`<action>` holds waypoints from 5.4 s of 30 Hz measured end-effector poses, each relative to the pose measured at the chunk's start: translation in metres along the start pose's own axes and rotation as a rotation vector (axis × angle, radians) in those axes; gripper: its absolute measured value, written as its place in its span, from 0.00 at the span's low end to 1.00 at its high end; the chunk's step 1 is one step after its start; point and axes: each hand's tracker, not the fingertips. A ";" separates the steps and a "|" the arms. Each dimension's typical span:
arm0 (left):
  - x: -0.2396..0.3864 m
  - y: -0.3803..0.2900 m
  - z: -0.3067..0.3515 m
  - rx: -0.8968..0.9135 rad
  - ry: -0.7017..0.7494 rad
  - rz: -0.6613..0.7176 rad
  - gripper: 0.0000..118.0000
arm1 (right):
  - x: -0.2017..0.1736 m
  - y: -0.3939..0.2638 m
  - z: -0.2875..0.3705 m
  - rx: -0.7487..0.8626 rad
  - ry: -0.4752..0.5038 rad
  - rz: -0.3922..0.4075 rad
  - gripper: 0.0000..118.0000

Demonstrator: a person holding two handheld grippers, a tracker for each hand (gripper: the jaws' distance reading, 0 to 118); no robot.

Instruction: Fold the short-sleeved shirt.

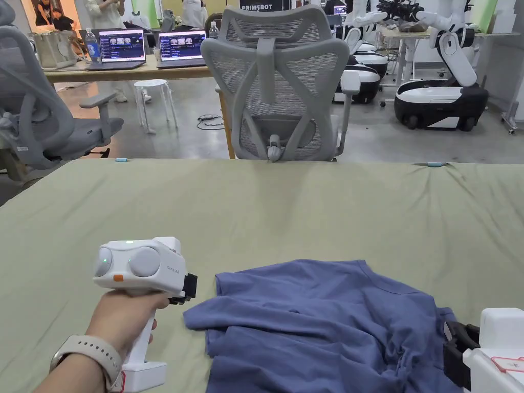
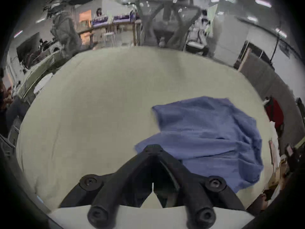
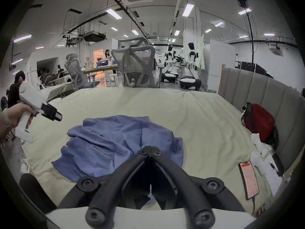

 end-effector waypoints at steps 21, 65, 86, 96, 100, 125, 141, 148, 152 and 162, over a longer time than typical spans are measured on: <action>0.031 0.011 -0.019 -0.004 -0.119 -0.068 0.03 | 0.101 0.009 -0.050 -0.124 -0.131 -0.015 0.00; -0.016 0.097 0.212 0.582 0.209 -0.167 0.02 | 0.127 0.238 0.030 0.203 -0.282 0.049 0.01; -0.006 0.161 0.148 0.644 0.258 -0.084 0.02 | 0.166 0.260 -0.036 0.232 -0.389 -0.031 0.01; -0.012 0.061 0.123 0.473 0.129 -0.095 0.02 | 0.173 0.150 -0.021 0.087 -0.360 -0.038 0.01; -0.025 -0.011 0.103 0.311 0.058 -0.090 0.03 | 0.166 0.066 -0.014 -0.043 -0.343 -0.038 0.01; 0.097 -0.103 0.164 0.568 -0.100 -0.172 0.02 | -0.027 0.044 0.047 0.126 -0.039 0.001 0.05; -0.074 -0.100 0.094 0.021 0.006 -0.031 0.00 | -0.065 0.020 0.002 0.067 0.051 0.029 0.00; -0.082 -0.117 0.051 -0.034 -0.088 0.014 0.70 | -0.078 0.028 -0.027 0.012 0.066 0.048 0.00; -0.083 -0.130 0.009 -0.154 -0.080 -0.029 0.40 | -0.081 0.033 -0.039 0.001 0.063 0.036 0.00; -0.065 -0.121 0.056 0.049 -0.139 -0.124 0.03 | -0.032 0.058 -0.061 -0.035 -0.026 -0.001 0.00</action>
